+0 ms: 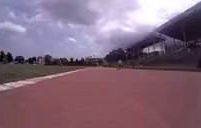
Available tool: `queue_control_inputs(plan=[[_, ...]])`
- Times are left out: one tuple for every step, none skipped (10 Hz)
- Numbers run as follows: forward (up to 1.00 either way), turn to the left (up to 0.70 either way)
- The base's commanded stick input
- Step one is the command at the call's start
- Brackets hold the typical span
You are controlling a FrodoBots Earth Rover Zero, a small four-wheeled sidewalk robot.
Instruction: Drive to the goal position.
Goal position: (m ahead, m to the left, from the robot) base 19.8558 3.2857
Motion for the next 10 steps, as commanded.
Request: queue_control_inputs(plan=[[0.45,0.00],[0.45,0.00],[0.45,0.00],[0.45,0.00],[0.45,0.00],[0.45,0.00],[0.45,0.00],[0.45,0.00],[0.45,0.00],[0.45,0.00]])
